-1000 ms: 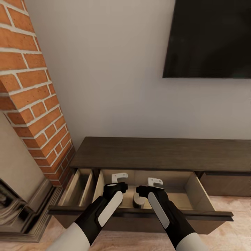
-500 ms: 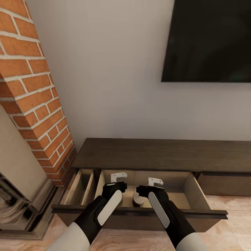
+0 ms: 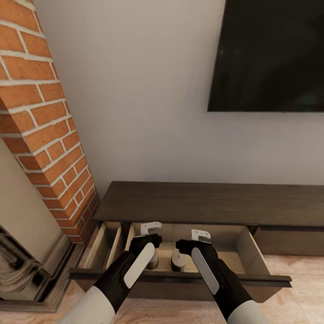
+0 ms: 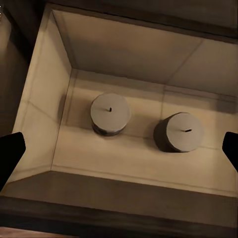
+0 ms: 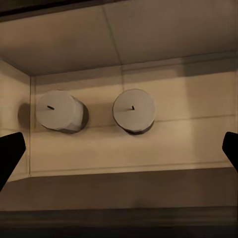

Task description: Place each of the two pumpkins and all three candles from the living room inside a cabinet in the living room (use any cabinet), then make sure every cabinet is closed, and position the cauldron so it is next to a table in the living room.

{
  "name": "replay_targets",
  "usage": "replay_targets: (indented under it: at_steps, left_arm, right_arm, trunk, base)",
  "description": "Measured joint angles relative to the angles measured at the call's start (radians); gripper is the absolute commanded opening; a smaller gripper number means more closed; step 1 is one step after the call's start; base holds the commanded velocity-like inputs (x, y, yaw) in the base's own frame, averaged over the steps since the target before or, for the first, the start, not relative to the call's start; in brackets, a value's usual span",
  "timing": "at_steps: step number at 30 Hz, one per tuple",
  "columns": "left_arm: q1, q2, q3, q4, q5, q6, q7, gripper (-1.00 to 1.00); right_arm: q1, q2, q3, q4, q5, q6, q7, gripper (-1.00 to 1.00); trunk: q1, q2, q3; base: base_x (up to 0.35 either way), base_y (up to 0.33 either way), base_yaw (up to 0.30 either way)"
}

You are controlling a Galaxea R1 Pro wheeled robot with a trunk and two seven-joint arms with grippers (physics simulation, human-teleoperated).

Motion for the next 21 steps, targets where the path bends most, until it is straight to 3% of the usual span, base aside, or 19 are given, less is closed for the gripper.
replay_targets:
  at_steps: [21]
  left_arm:
    - [0.000, 0.000, 0.007, 0.001, 0.000, 0.002, -0.001, 1.00]
  right_arm:
    - [0.000, 0.000, 0.000, 0.000, 0.000, 0.000, -0.001, 1.00]
  trunk:
    - [-0.081, 0.147, 0.066]
  base:
    - [0.000, 0.000, 0.000]
